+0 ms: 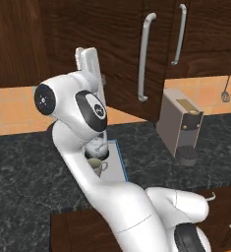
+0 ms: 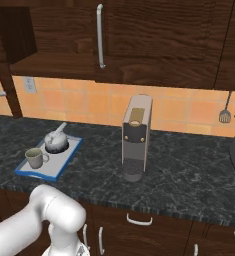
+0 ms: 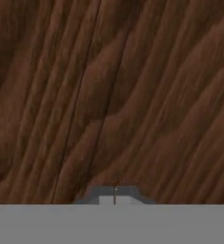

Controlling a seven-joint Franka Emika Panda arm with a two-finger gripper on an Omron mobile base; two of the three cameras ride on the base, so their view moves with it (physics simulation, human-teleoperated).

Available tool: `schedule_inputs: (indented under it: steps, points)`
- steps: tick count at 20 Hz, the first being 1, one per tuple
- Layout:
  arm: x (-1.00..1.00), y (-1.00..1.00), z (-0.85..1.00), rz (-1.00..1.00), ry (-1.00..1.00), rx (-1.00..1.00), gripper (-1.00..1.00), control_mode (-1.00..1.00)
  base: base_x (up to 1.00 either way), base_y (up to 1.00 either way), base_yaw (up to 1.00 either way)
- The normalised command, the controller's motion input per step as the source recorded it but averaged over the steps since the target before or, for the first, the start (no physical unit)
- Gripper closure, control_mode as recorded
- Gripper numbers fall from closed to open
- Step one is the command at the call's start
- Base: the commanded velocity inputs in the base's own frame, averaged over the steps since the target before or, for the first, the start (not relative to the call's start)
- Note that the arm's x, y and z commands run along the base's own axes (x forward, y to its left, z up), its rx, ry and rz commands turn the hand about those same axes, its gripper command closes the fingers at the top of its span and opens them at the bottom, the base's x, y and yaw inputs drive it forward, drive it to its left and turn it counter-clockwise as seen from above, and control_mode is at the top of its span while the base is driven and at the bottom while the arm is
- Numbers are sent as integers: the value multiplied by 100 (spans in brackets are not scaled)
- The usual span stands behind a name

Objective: Pick the kettle from the counter and place it on the tray. Then pick the mug from the cabinet and place it on the tray. Then close the cabinet doors.

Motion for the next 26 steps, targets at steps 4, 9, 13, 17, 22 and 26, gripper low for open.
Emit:
schedule_inputs:
  steps: [4,9,13,17,22,26]
  points:
    - [88,-64,13,33,-18,7,100,-100,0,0,0]
    - [100,-99,-43,29,-16,-3,100,-100,0,0,0]
    - [97,-100,-100,23,-30,-13,100,-100,0,0,0]
    - [91,-100,-100,23,-38,-13,100,-100,0,0,0]
    - [100,-100,-79,25,-23,-6,100,-100,0,0,0]
    - [100,-78,-14,23,-10,0,100,-100,0,0,0]
